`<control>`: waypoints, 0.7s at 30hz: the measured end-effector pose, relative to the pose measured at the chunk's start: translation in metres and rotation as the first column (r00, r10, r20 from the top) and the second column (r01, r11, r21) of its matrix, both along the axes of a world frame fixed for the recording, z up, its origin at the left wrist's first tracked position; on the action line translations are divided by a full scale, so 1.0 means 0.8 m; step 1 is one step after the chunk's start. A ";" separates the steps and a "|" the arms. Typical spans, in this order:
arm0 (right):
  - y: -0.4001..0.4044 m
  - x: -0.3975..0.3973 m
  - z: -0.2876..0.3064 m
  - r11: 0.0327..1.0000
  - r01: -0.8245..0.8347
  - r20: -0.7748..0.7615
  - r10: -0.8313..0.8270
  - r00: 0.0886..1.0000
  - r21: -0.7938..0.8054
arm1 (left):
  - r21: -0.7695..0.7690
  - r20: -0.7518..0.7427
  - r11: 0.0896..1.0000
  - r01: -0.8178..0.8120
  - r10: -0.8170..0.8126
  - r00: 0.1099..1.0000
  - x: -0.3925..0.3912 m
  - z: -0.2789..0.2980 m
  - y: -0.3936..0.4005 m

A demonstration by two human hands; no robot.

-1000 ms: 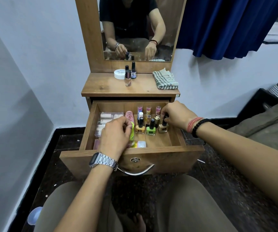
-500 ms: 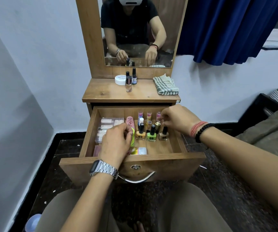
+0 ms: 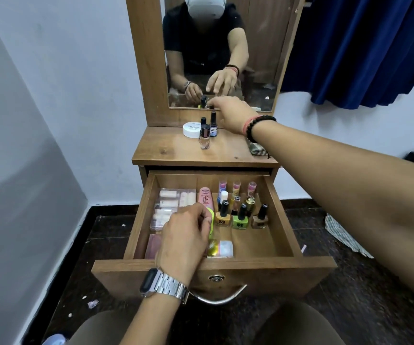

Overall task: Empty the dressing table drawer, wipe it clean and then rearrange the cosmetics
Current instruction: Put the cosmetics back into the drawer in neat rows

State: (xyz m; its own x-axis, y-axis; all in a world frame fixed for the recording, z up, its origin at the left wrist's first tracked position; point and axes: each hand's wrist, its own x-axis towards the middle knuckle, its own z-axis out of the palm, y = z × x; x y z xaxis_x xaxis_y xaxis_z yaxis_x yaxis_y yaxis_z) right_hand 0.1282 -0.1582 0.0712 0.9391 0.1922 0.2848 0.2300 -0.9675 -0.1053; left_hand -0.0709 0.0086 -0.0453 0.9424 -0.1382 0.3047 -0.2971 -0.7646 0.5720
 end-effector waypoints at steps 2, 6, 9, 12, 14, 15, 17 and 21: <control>0.003 0.018 -0.007 0.999 0.004 -0.036 -0.006 0.999 -0.038 | -0.013 -0.010 1.000 0.003 -0.004 1.000 0.000 -0.001 0.001; 0.005 0.032 -0.022 0.999 0.041 -0.022 -0.041 0.999 -0.036 | -0.039 -0.009 0.999 -0.003 0.003 1.000 0.002 -0.002 0.000; -0.002 0.029 -0.024 0.996 0.082 0.022 -0.083 0.996 0.038 | -0.055 -0.006 0.998 0.009 -0.010 1.000 0.002 -0.002 0.001; -0.022 0.014 -0.025 0.988 0.125 0.060 -0.131 0.990 0.087 | -0.061 -0.009 0.998 0.011 -0.012 1.000 0.000 -0.001 0.001; -0.040 -0.003 -0.019 0.981 0.142 0.093 -0.155 0.984 0.129 | -0.068 -0.018 0.998 0.003 -0.004 1.000 0.001 0.000 0.001; -0.050 -0.016 -0.015 0.978 0.145 0.112 -0.162 0.980 0.148 | -0.074 -0.025 0.997 0.006 -0.007 1.000 0.002 -0.001 0.001; -0.067 -0.047 -0.005 0.978 0.126 0.147 -0.150 0.978 0.164 | -0.091 -0.045 0.996 0.015 -0.019 0.999 0.002 0.000 0.000; -0.080 -0.126 0.005 0.983 0.034 0.134 -0.059 0.989 0.183 | -0.090 -0.049 0.996 -0.005 0.000 0.999 0.001 0.001 0.001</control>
